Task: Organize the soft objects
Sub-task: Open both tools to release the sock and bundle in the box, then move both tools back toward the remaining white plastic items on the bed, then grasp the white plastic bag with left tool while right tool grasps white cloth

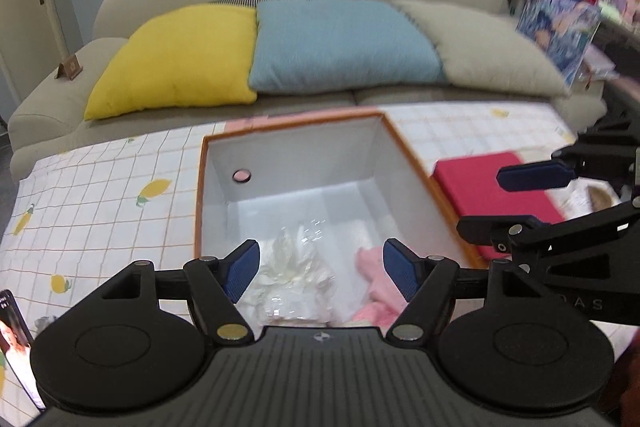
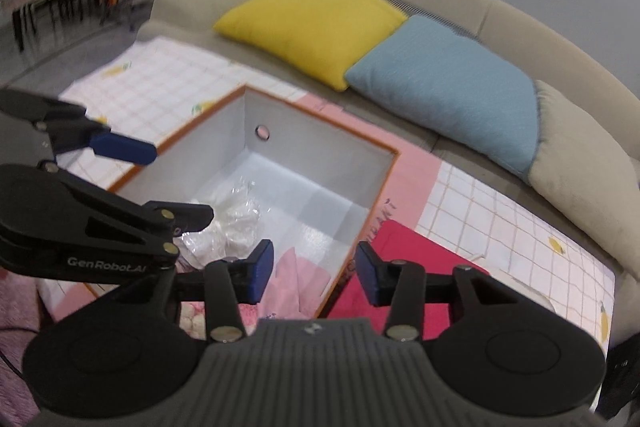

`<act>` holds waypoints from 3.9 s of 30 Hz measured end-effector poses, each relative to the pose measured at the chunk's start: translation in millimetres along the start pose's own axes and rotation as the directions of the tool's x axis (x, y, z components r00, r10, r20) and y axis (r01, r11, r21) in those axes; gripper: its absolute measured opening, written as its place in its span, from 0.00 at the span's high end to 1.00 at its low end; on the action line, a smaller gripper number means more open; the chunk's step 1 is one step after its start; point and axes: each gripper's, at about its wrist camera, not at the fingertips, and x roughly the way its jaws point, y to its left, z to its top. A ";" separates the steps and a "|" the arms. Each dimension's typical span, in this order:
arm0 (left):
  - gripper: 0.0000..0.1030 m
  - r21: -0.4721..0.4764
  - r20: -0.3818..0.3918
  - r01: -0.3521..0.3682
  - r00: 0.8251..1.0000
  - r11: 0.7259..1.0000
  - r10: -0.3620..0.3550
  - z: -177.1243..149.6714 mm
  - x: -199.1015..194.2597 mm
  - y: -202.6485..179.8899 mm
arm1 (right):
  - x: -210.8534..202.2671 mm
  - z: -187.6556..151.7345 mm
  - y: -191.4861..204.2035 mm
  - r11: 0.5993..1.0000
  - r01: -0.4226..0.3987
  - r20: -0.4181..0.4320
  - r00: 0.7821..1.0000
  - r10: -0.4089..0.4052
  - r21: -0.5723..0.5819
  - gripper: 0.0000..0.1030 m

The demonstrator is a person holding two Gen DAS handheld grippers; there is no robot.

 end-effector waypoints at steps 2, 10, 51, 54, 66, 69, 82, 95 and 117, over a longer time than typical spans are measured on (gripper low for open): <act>0.19 -0.014 0.028 0.018 0.999 1.000 -0.018 -2.2 -10.1 -5.0 | -14.3 -5.8 -2.6 0.999 0.013 0.022 1.000 -0.013 0.030 0.53; 0.19 -0.021 0.106 0.112 0.988 0.993 -0.109 -13.5 -38.4 -33.5 | -57.9 -39.1 -23.1 0.980 0.068 0.062 0.995 -0.081 0.188 0.52; 0.18 -0.079 -0.248 0.436 0.862 0.896 -0.442 -76.8 86.4 -187.9 | -49.1 -224.9 -125.7 0.675 0.418 -0.315 0.908 -0.277 0.609 0.51; 0.18 -0.096 -0.258 0.428 0.861 0.898 -0.438 -77.6 100.7 -194.0 | -46.1 -229.2 -132.7 0.635 0.447 -0.337 0.894 -0.295 0.630 0.60; 0.14 -0.058 -0.322 0.434 0.844 0.899 -0.428 -79.7 123.1 -232.6 | -41.6 -243.7 -153.4 0.536 0.416 -0.322 0.909 -0.264 0.735 0.61; 0.13 -0.025 -0.312 0.392 0.871 0.920 -0.380 -78.5 122.3 -239.4 | -40.9 -245.1 -155.4 0.527 0.405 -0.317 0.914 -0.253 0.747 0.61; 0.00 0.192 -0.197 0.253 0.957 0.948 -0.215 -101.7 112.2 -262.5 | -40.2 -248.6 -160.2 0.509 0.371 -0.295 0.928 -0.226 0.777 0.59; 0.45 0.208 -0.145 0.226 0.969 0.952 -0.198 -102.2 104.6 -251.1 | -36.9 -246.1 -157.4 0.532 0.375 -0.300 0.927 -0.225 0.759 0.57; 0.97 0.170 -0.115 0.162 0.983 0.972 -0.144 -64.1 37.1 -180.4 | -7.9 -182.5 -143.9 0.809 0.231 -0.032 0.967 -0.255 0.541 0.19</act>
